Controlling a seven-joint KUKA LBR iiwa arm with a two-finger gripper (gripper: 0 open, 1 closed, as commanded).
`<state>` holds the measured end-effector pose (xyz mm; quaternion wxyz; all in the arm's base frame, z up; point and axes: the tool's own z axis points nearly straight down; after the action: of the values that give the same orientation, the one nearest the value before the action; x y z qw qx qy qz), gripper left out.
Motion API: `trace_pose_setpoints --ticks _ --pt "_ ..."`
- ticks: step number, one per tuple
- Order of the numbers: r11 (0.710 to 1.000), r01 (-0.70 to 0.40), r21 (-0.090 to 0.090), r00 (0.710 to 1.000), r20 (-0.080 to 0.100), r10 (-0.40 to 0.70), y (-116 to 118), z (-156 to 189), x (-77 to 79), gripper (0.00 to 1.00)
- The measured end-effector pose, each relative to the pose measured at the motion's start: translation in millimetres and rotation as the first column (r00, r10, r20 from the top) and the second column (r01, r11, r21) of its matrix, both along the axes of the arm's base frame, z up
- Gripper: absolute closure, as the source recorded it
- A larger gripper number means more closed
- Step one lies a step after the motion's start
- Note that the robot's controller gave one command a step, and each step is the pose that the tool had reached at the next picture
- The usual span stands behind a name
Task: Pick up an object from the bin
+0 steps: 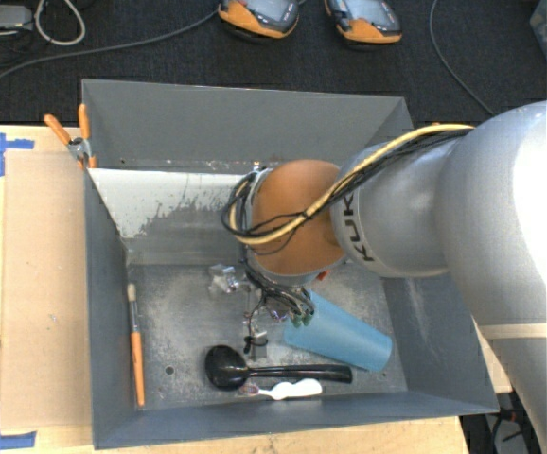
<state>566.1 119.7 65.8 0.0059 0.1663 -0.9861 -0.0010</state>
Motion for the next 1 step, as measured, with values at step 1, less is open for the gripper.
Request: trace_pose_setpoints --ticks 1 --pt "0.995 -0.097 0.005 0.995 0.025 0.097 -35.6 4.7 25.1 1.0"
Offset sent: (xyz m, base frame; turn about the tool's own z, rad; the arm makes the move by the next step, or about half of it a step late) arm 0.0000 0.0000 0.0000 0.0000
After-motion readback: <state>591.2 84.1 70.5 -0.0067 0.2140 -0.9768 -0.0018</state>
